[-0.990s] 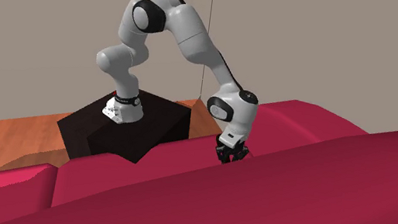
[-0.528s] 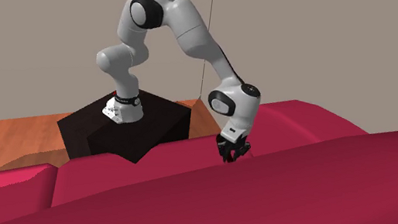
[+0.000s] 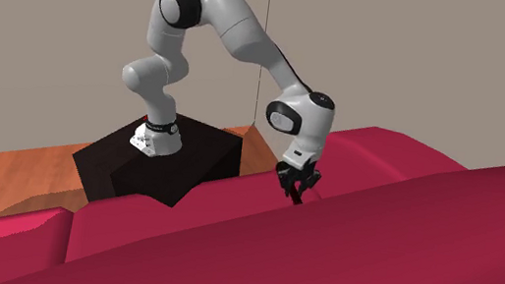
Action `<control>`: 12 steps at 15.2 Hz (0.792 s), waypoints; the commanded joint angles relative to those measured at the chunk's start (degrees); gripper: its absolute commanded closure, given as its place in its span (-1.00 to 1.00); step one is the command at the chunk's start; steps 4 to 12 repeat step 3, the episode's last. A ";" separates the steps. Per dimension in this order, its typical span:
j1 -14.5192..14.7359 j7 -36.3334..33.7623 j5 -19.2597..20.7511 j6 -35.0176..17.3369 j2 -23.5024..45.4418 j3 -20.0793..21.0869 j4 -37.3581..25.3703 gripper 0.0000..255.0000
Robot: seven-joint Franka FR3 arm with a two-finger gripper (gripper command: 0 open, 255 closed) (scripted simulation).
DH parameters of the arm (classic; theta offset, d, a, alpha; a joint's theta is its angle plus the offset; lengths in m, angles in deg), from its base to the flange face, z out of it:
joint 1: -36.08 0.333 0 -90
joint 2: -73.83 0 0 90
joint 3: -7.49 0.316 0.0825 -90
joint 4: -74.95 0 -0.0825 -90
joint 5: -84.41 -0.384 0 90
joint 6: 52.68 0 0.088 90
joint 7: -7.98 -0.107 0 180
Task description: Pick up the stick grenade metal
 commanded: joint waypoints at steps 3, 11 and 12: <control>-0.13 0.19 -0.12 1.34 -1.22 0.03 -0.12 1.00; -0.13 0.19 -0.12 1.34 -1.22 0.03 -0.12 1.00; -0.13 0.19 -0.12 1.34 -1.22 0.03 -0.12 1.00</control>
